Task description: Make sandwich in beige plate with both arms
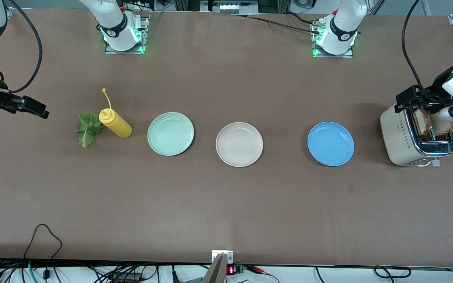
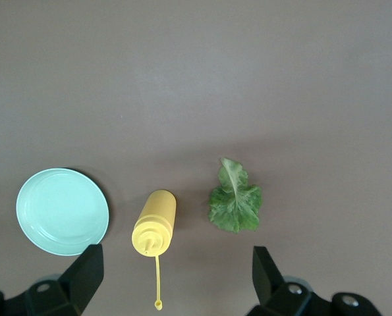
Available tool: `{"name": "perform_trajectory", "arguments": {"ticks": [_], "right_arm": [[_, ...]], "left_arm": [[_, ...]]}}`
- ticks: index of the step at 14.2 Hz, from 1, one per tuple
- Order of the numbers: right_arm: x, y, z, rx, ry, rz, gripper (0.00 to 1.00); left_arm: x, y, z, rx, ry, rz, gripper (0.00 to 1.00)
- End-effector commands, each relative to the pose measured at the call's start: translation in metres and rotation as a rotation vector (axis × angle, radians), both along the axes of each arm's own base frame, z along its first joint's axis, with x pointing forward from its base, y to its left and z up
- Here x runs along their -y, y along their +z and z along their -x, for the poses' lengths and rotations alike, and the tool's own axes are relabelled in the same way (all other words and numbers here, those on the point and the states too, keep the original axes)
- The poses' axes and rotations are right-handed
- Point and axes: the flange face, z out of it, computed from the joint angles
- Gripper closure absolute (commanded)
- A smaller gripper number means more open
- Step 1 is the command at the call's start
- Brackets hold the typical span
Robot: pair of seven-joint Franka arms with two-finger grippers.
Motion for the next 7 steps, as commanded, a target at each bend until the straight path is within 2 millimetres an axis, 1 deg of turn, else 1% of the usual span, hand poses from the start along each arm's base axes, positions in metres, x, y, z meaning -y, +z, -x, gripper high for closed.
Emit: {"name": "perform_trajectory", "arguments": {"ticks": [1, 3, 4, 5, 6, 7], "right_arm": [[0.001, 0.004, 0.006, 0.001, -0.003, -0.009, 0.00], [0.000, 0.004, 0.006, 0.001, -0.002, -0.009, 0.00], [-0.001, 0.004, 0.006, 0.001, -0.002, -0.012, 0.00], [-0.001, 0.004, 0.006, 0.001, -0.004, -0.013, 0.00], [-0.001, 0.004, 0.006, 0.001, -0.004, -0.013, 0.00], [-0.001, 0.004, 0.006, 0.000, -0.004, -0.013, 0.00]], "left_arm": [[0.001, 0.008, 0.010, -0.002, 0.009, 0.009, 0.00], [-0.002, 0.006, 0.005, 0.007, 0.011, 0.008, 0.00], [-0.003, 0.001, 0.002, -0.002, 0.009, 0.009, 0.00], [-0.004, 0.000, 0.002, -0.005, 0.015, 0.011, 0.00], [-0.009, -0.002, 0.001, -0.010, 0.028, 0.012, 0.00], [-0.020, -0.004, -0.001, -0.008, 0.040, 0.015, 0.00]]}}
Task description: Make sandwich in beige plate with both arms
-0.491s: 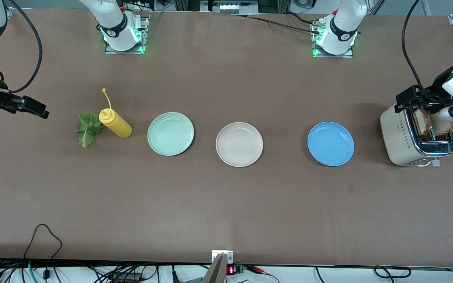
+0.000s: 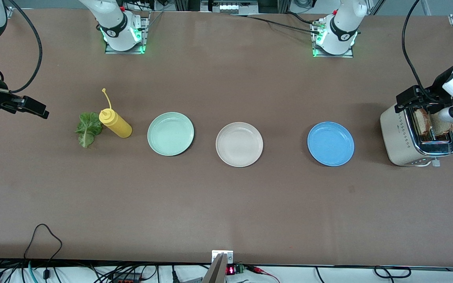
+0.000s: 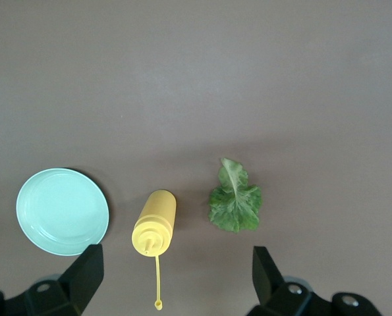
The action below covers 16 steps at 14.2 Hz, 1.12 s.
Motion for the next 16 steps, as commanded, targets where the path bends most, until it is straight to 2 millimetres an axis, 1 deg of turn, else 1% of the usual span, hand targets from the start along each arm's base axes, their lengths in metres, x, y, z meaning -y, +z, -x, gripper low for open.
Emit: {"name": "perform_trajectory", "arguments": {"ticks": [1, 2, 3, 4, 5, 6, 8, 9, 10, 11, 12, 13, 14, 16], "right_arm": [[-0.001, 0.004, 0.006, 0.001, -0.002, -0.013, 0.00], [0.000, 0.004, 0.006, 0.003, 0.010, -0.011, 0.00], [0.000, 0.006, 0.003, 0.009, 0.016, -0.012, 0.00], [0.001, 0.009, 0.001, 0.014, 0.021, -0.013, 0.00], [0.001, 0.009, 0.001, 0.014, 0.021, -0.013, 0.00], [0.000, 0.009, 0.001, 0.014, 0.021, -0.014, 0.00], [0.000, 0.009, 0.001, 0.014, 0.019, -0.017, 0.00], [0.000, 0.004, 0.000, 0.006, 0.017, -0.019, 0.00], [0.000, -0.003, -0.003, -0.006, 0.015, -0.019, 0.00], [0.003, -0.017, -0.009, -0.027, 0.015, -0.022, 0.00], [0.005, -0.022, -0.011, -0.038, 0.013, -0.023, 0.00], [0.007, -0.023, -0.011, -0.040, 0.009, -0.024, 0.00], [0.008, -0.022, -0.011, -0.038, 0.009, -0.021, 0.00], [0.005, -0.028, -0.011, -0.049, 0.010, -0.012, 0.00]], "left_arm": [[-0.022, -0.021, -0.011, -0.034, 0.033, 0.014, 0.00], [-0.039, -0.030, -0.019, -0.045, 0.057, 0.015, 0.00], [-0.074, -0.035, -0.020, -0.051, 0.113, 0.027, 0.00], [-0.100, -0.055, -0.024, -0.082, 0.154, 0.033, 0.00], [-0.113, -0.069, -0.030, -0.103, 0.171, 0.024, 0.00], [-0.117, -0.083, -0.035, -0.124, 0.176, 0.026, 0.00], [-0.136, -0.109, -0.040, -0.163, 0.206, 0.030, 0.00], [-0.141, -0.121, -0.042, -0.183, 0.214, 0.031, 0.00], [-0.154, -0.136, -0.042, -0.208, 0.232, 0.029, 0.00], [-0.169, -0.149, -0.040, -0.234, 0.247, 0.015, 0.00], [-0.171, -0.165, -0.039, -0.266, 0.246, 0.006, 0.00], [-0.174, -0.174, -0.039, -0.285, 0.247, 0.003, 0.00], [-0.175, -0.180, -0.037, -0.307, 0.247, 0.004, 0.00], [-0.177, -0.184, -0.033, -0.341, 0.241, -0.022, 0.00]]}}
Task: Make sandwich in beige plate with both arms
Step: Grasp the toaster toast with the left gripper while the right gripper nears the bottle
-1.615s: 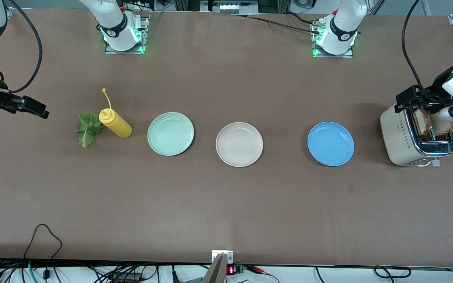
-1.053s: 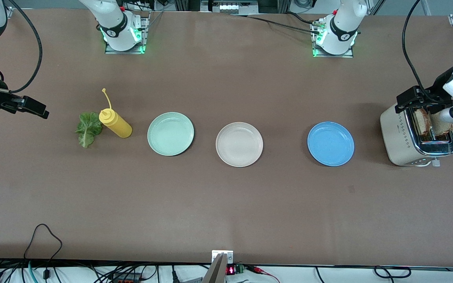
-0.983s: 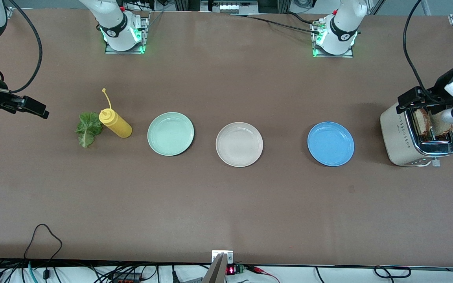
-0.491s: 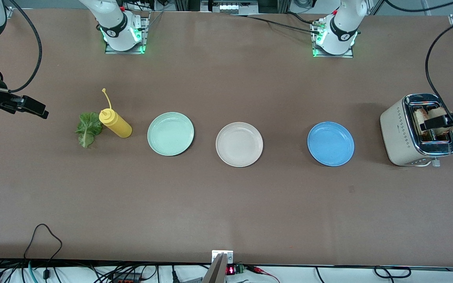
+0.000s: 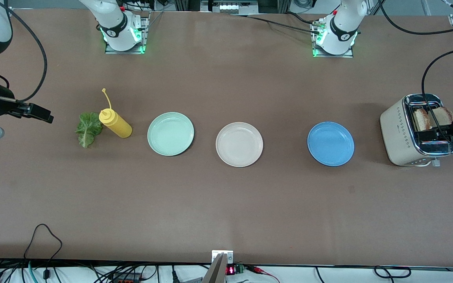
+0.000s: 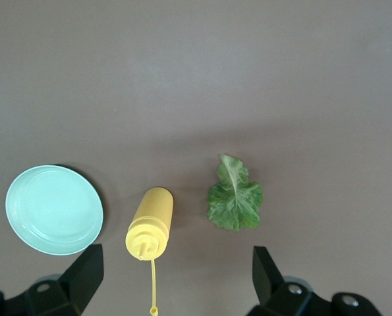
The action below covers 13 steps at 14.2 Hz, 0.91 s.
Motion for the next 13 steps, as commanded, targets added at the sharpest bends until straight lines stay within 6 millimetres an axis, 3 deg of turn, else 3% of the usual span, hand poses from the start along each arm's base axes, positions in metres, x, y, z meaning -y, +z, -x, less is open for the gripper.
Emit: {"name": "perform_trajectory", "arguments": {"ticks": [1, 5, 10, 13], "right_arm": [[0.000, -0.001, -0.001, -0.007, 0.014, -0.008, 0.00], [0.001, -0.012, -0.001, -0.042, 0.012, -0.011, 0.00], [0.005, -0.015, -0.001, -0.057, 0.008, -0.008, 0.00], [0.005, -0.019, -0.003, -0.063, 0.009, -0.009, 0.00]], "left_arm": [[-0.002, 0.003, 0.002, -0.041, -0.021, -0.030, 0.00], [-0.028, -0.014, 0.011, -0.076, 0.021, -0.020, 0.00], [-0.029, -0.040, 0.019, -0.155, 0.027, 0.003, 0.00], [-0.030, -0.050, 0.019, -0.172, 0.027, 0.007, 0.11]]}}
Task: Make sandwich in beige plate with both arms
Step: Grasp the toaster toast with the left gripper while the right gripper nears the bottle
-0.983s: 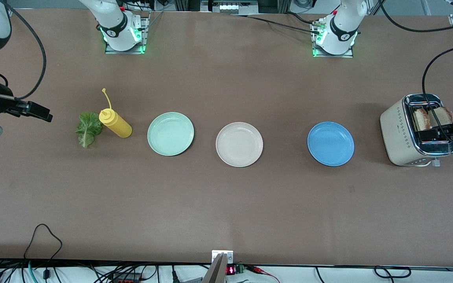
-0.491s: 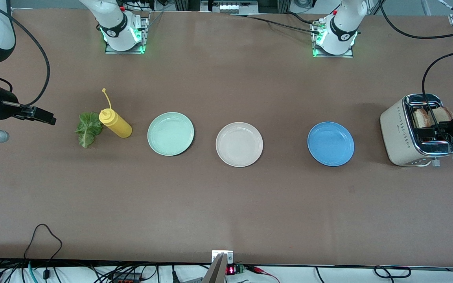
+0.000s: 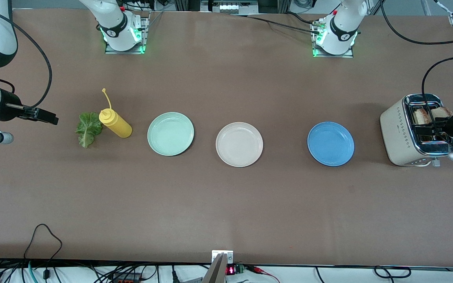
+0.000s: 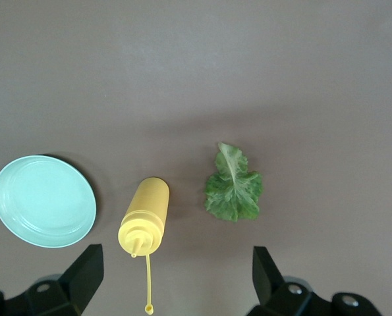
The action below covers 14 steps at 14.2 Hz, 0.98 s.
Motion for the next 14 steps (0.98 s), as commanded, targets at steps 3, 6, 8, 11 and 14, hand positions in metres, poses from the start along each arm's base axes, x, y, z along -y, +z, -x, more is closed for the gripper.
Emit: {"name": "perform_trajectory", "arguments": {"ticks": [3, 6, 8, 11, 14], "right_arm": [[0.002, -0.005, -0.001, -0.019, 0.015, -0.010, 0.00], [0.004, -0.010, -0.003, -0.027, 0.015, -0.013, 0.00], [0.004, -0.010, -0.003, -0.028, 0.025, -0.019, 0.00], [0.005, -0.012, -0.001, -0.040, 0.023, -0.019, 0.00], [0.004, -0.015, 0.002, -0.072, 0.023, -0.022, 0.00]], "left_arm": [[-0.001, -0.002, 0.001, -0.019, -0.009, -0.008, 0.30], [-0.012, -0.003, 0.004, -0.024, 0.014, -0.012, 0.50], [-0.015, -0.012, 0.006, -0.043, 0.025, -0.008, 0.61], [-0.022, -0.013, 0.009, -0.047, 0.037, -0.006, 0.80], [-0.023, 0.003, 0.008, -0.038, 0.028, 0.001, 0.92]]}}
